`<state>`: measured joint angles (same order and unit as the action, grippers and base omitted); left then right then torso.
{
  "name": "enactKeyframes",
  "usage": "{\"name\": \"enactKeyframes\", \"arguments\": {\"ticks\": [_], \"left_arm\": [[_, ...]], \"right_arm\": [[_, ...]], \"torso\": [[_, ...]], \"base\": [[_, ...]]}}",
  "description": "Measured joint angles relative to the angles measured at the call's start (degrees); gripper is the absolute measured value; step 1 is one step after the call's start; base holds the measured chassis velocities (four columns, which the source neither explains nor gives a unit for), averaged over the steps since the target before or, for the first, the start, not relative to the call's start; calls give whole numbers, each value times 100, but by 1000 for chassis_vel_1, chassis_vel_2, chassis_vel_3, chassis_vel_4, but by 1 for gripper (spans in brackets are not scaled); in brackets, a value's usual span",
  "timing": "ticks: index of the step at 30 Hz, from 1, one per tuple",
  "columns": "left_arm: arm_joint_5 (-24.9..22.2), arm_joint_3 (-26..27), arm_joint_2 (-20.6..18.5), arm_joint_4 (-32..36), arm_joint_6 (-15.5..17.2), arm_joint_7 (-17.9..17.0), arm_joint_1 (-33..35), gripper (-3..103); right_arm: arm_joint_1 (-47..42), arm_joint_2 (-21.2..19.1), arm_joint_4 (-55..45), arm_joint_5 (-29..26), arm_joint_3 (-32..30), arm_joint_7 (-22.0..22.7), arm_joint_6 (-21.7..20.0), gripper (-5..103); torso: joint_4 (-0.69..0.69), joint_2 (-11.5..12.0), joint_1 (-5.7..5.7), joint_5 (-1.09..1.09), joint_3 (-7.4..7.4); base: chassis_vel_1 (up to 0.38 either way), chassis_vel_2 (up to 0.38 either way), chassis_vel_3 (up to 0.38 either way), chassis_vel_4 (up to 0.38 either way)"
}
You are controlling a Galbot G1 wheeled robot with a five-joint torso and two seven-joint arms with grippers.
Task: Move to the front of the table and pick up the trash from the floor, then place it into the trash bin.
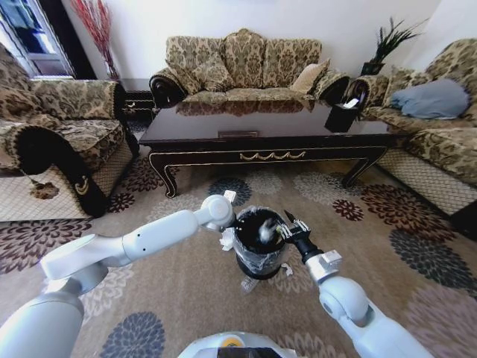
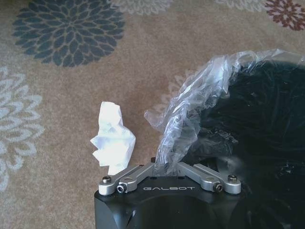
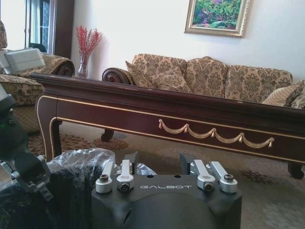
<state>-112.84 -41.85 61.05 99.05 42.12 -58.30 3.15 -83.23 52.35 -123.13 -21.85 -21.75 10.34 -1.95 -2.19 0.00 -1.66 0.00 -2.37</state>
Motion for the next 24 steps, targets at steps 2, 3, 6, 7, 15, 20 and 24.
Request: {"name": "enactKeyframes", "arguments": {"ticks": [2, 3, 6, 7, 15, 20, 24], "left_arm": [[18, 17, -26, 6, 0, 0, 5, 0], [18, 17, -26, 6, 0, 0, 5, 0], [94, 85, -126, 9, 0, 2, 7, 0], [155, 120, -194, 20, 0, 11, 24, 0], [455, 705, -1095, 295, 0, 151, 565, 0], [901, 1459, -1673, 491, -2, 309, 1404, 0], [1282, 2281, -2059, 689, 0, 474, 2440, 0]], "right_arm": [[-30, 24, -3, -21, -33, 1, 0, 57], [-30, 24, -3, -21, -33, 1, 0, 57], [-13, 72, -40, -149, -152, 27, -27, 73], [22, 113, -44, -243, -247, 50, -64, 73], [184, 429, 595, -667, -984, 248, -144, 99], [67, 745, 954, -630, -1098, 308, -147, 100], [-34, 1095, 1280, -498, -1041, 379, -152, 100]], "torso": [[0, 0, 0, 0, 0], [0, 0, 0, 0, 0], [-2, 0, 0, 0, 0], [-3, 0, 0, 0, 1], [0, 0, 0, 1, 0], [0, 0, 0, 3, 1], [2, 0, 0, 3, 0]], "base": [[0, 0, 0, 0], [0, 0, 0, 0], [0, 0, 0, 0], [0, 0, 0, 0], [0, 0, 0, 0], [0, 0, 0, 0], [0, 0, 0, 0]]}}
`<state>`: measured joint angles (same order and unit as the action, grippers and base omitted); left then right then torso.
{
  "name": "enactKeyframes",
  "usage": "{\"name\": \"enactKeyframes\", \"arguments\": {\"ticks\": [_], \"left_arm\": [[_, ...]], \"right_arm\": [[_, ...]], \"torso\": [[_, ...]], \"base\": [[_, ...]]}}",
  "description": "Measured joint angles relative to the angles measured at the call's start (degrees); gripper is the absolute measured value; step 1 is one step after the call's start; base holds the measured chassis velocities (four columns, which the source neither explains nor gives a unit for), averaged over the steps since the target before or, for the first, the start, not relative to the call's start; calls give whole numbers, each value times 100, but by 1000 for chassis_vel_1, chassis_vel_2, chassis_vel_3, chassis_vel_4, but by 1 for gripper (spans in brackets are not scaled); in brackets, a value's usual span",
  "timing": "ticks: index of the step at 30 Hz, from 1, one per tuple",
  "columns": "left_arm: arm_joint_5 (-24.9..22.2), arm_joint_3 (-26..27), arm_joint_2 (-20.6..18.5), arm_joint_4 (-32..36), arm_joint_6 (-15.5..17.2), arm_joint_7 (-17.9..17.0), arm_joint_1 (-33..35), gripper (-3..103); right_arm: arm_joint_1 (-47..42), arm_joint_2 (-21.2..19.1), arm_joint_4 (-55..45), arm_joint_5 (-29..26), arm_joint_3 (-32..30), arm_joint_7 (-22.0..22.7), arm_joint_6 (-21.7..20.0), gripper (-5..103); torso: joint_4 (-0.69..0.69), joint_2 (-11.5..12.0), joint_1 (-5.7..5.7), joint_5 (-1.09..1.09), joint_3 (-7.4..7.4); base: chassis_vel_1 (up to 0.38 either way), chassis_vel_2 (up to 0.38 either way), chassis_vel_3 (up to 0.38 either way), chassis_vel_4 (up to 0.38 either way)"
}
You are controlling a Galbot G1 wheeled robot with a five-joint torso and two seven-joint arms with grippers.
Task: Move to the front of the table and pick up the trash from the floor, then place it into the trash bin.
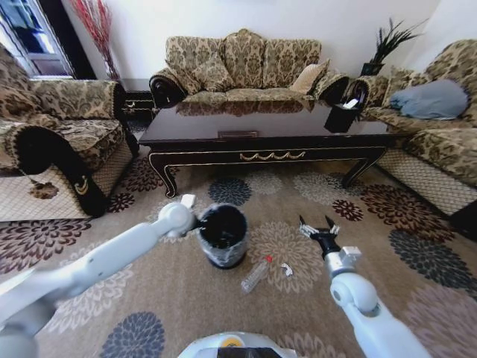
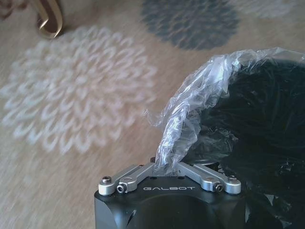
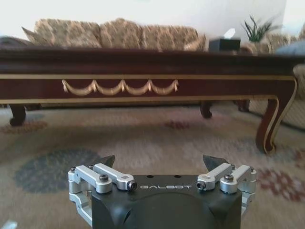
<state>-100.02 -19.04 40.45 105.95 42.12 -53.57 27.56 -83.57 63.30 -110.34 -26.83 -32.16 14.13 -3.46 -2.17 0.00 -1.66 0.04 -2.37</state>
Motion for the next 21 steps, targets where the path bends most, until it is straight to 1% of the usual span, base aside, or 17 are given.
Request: {"name": "enactKeyframes", "arguments": {"ticks": [1, 2, 3, 4, 6, 8, 9, 10, 13, 14, 15, 17, 18, 21], "left_arm": [[125, 221, -92, 39, 2, 94, 245, 0], [360, 481, -215, 75, 4, 257, 501, 0], [596, 717, -323, 106, 4, 424, 710, 0], [596, 717, -323, 106, 4, 424, 710, 0], [732, 1015, -401, 170, 4, 551, 914, 0], [763, 1339, -414, 255, 3, 643, 1118, 0], [763, 1339, -414, 255, 3, 643, 1118, 0], [769, 1495, -378, 277, 3, 648, 1212, 0], [760, 1659, -312, 339, 3, 646, 1344, 0], [756, 1675, -307, 369, 3, 644, 1383, 0], [756, 1675, -307, 369, 3, 644, 1383, 0], [750, 1682, -298, 428, 3, 630, 1439, 0], [750, 1682, -298, 428, 3, 630, 1439, 0], [738, 1683, -289, 486, 3, 614, 1474, 0]], "right_arm": [[-26, 74, 63, 37, 29, 14, -2, 100], [-64, 170, 155, 122, 83, 23, -2, 100], [-91, 255, 259, 239, 145, 24, 9, 100], [-91, 255, 259, 239, 145, 24, 9, 100], [-95, 340, 426, 417, 237, 20, 56, 100], [-48, 442, 685, 602, 327, 0, 139, 100], [-48, 442, 685, 602, 327, 0, 139, 100], [-3, 525, 953, 729, 383, -10, 210, 100], [121, 622, 1588, 912, 488, -77, 382, 100], [178, 666, 1861, 957, 520, -118, 465, 100], [178, 666, 1861, 957, 520, -118, 465, 100], [329, 784, 2370, 1012, 538, -222, 601, 100], [329, 784, 2370, 1012, 538, -222, 601, 100], [599, 957, 3038, 1075, 436, -421, 805, 100]], "torso": [[0, 0, 0, 3, 0], [-1, 0, 0, 2, 0], [-1, 0, 0, -4, 1], [-1, 0, 0, -4, 1], [0, 0, 0, -4, 1], [-2, 0, 0, -1, 1], [-2, 0, 0, -1, 1], [-3, 0, 0, -3, 1], [-3, 0, 1, -2, 0], [-4, 0, 0, -3, 1], [-4, 0, 0, -3, 1], [-3, 0, 1, -3, 0], [-3, 0, 1, -3, 0], [-4, 0, 0, -4, 0]], "base": [[0, 0, 0, 0], [0, 0, 0, 0], [0, 0, 0, 0], [0, 0, 0, 0], [0, 0, 0, 0], [0, 0, 0, 0], [0, 0, 0, 0], [0, 0, 0, 0], [0, 0, 0, 0], [0, 0, 0, 0], [0, 0, 0, 0], [0, 0, 0, 0], [0, 0, 0, 0], [0, 0, 0, 0]]}}
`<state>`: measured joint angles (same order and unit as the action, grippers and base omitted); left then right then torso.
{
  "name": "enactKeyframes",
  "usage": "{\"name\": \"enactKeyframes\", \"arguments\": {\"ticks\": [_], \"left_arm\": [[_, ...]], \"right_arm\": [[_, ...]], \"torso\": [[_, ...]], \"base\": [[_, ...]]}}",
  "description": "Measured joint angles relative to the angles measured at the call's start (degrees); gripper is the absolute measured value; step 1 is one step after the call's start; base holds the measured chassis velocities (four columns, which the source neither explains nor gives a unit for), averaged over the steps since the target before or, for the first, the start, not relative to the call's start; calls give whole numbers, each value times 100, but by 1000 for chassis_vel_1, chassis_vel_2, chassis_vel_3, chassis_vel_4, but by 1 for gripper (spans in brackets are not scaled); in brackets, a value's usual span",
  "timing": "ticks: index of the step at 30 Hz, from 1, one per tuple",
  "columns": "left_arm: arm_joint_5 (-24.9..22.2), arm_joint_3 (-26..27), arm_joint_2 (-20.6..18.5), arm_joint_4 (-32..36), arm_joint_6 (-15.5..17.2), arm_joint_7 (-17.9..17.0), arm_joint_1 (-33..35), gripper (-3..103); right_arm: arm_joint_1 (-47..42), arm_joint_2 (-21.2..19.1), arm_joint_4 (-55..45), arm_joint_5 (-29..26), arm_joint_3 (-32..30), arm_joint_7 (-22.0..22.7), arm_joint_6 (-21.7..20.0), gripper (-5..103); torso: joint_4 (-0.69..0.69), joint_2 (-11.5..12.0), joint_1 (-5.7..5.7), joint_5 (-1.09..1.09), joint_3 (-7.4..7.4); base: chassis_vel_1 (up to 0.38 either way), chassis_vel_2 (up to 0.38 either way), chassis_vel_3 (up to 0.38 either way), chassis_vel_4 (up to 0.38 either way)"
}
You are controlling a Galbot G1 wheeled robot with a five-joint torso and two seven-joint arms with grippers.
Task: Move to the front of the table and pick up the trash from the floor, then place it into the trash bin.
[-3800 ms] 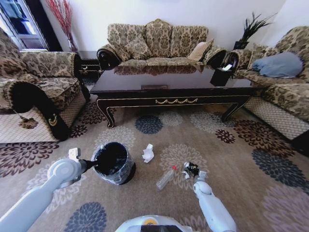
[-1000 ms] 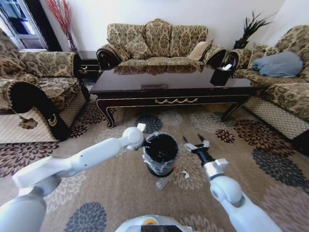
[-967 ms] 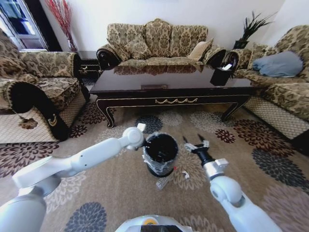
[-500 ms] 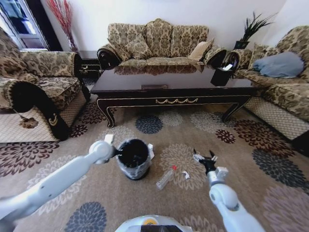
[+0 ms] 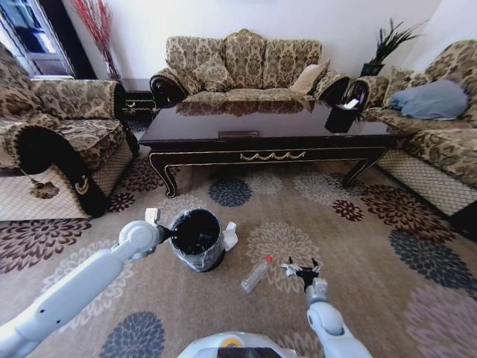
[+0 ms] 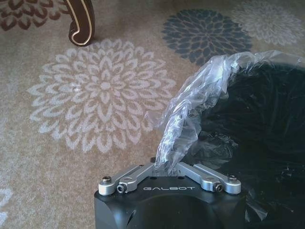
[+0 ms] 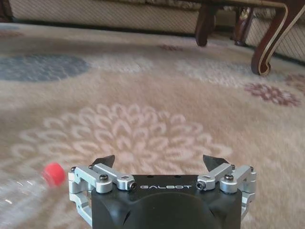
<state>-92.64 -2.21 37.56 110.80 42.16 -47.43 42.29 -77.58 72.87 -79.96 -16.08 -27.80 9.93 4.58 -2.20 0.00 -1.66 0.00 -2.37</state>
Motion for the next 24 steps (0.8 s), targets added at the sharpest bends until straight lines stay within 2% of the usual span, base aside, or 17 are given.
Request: {"name": "enactKeyframes", "arguments": {"ticks": [6, 12, 16, 21, 23, 24], "left_arm": [[-6, -22, -2, 18, 0, -18, 81, 0], [-27, -36, 15, 49, 0, -66, 121, 0], [-60, -44, -29, 91, 0, -72, 124, 0], [-65, -47, -76, 110, 0, -76, 121, 0], [-69, -47, -85, 146, -1, -82, 124, 0], [-75, -47, -87, 161, -1, -84, 129, 0]], "right_arm": [[124, 134, 186, -164, 13, -196, 111, 100], [119, 219, 405, -32, 58, -286, 169, 102], [162, 237, 676, 93, 74, -359, 258, 97], [279, 290, 886, 169, 130, -370, 270, 96], [327, 316, 1005, 228, 165, -372, 281, 88], [352, 324, 1063, 251, 174, -373, 285, 88]], "torso": [[1, 0, 0, 1, 0], [1, 0, 0, 1, -1], [0, 0, 0, 0, 0], [1, 0, 0, 1, 0], [1, 0, 0, 0, 0], [1, 0, 0, 0, 0]], "base": [[0, 0, 0, 0], [0, 0, 0, 0], [0, 0, 0, 0], [0, 0, 0, 0], [0, 0, 0, 0], [0, 0, 0, 0]]}}
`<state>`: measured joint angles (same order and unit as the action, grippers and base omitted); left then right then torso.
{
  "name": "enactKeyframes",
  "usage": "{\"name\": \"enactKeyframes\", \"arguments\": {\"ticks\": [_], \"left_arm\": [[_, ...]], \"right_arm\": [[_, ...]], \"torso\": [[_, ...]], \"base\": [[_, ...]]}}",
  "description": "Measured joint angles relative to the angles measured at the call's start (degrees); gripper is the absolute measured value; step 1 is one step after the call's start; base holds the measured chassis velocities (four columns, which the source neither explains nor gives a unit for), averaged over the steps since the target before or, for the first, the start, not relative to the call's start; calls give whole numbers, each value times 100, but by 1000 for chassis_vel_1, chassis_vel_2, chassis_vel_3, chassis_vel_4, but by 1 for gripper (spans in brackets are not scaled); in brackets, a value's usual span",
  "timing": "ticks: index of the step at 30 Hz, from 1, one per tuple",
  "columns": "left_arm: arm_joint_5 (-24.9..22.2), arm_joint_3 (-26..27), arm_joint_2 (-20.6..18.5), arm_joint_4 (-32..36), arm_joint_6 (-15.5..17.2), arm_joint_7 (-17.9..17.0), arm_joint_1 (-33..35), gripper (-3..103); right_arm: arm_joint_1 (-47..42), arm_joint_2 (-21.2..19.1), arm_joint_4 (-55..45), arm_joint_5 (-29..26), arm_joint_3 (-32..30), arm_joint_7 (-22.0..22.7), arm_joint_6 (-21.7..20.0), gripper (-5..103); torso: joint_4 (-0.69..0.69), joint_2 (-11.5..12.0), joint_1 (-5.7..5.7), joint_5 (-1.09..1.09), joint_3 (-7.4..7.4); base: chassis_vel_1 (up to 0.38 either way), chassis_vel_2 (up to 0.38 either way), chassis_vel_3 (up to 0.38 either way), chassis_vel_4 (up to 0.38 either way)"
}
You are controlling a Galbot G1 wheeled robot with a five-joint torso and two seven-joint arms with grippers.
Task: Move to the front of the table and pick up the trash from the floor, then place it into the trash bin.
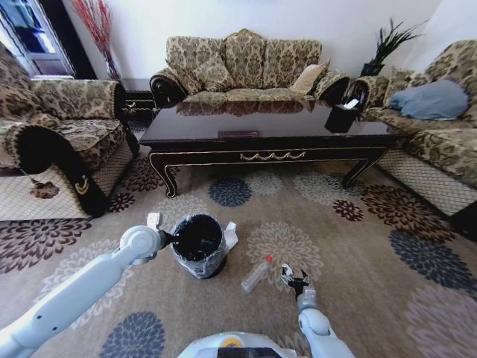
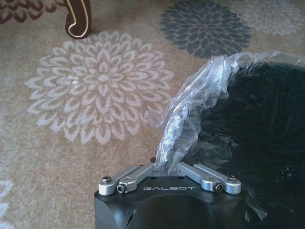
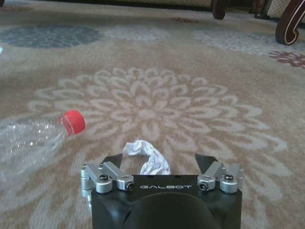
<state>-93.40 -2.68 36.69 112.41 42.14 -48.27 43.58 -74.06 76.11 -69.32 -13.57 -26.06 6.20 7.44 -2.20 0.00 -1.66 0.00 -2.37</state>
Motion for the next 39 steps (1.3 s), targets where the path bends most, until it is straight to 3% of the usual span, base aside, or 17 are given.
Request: {"name": "enactKeyframes", "arguments": {"ticks": [1, 5, 7, 11, 13, 15, 16, 20, 22, 25, 39], "left_arm": [[0, 0, 0, 0, 0, 0, 0, 0], [-7, 7, -21, 33, 0, -12, 14, 0], [-9, 9, -34, 38, 0, -13, 18, 0], [-2, 31, -57, 39, 0, -12, 40, 0], [0, 34, -55, 39, -1, -12, 45, 0], [-5, 41, -31, 39, -1, -13, 67, 0], [-5, 41, -31, 39, -1, -13, 67, 0], [2, 66, 0, 13, -2, -17, 92, 0], [2, 71, -3, 12, -2, -17, 95, 0], [-9, 75, -10, 16, -2, -17, 103, 0], [-24, 15, 0, 110, -2, -21, 106, 0]], "right_arm": [[0, 0, 0, 0, 0, 0, 0, 88], [83, 22, 165, 22, 8, -4, 9, 66], [91, 23, 175, 22, 9, -6, 12, 66], [89, 11, 130, -30, 38, -8, 2, 44], [89, 7, 121, -34, 42, -8, -1, 44], [88, -1, 114, -94, 52, -14, -16, 33], [88, -1, 114, -94, 52, -14, -16, 33], [78, -16, 140, -153, 50, -60, -31, 12], [73, -19, 154, -149, 49, -75, -25, 12], [70, -20, 191, -92, 45, -99, -2, 1], [-242, -250, -579, -281, -60, -108, 1, 0]], "torso": [[0, 0, 0, 0, 0], [0, 0, 0, 0, 0], [0, 1, 0, 1, 0], [0, 0, 0, 0, 0], [0, 0, 0, 1, 0], [0, 0, 0, 0, 0], [0, 0, 0, 0, 0], [0, 0, 0, 0, 0], [0, 0, 0, 1, 0], [0, 0, 0, 0, 0], [0, 0, 0, 0, 0]], "base": [[0, 0, 0, 0], [0, 0, 0, 0], [0, 0, 0, 0], [0, 0, 0, 0], [0, 0, 0, 0], [0, 0, 0, 0], [0, 0, 0, 0], [0, 0, 0, 0], [0, 0, 0, 0], [0, 0, 0, 0], [0, 0, 0, 0]]}}
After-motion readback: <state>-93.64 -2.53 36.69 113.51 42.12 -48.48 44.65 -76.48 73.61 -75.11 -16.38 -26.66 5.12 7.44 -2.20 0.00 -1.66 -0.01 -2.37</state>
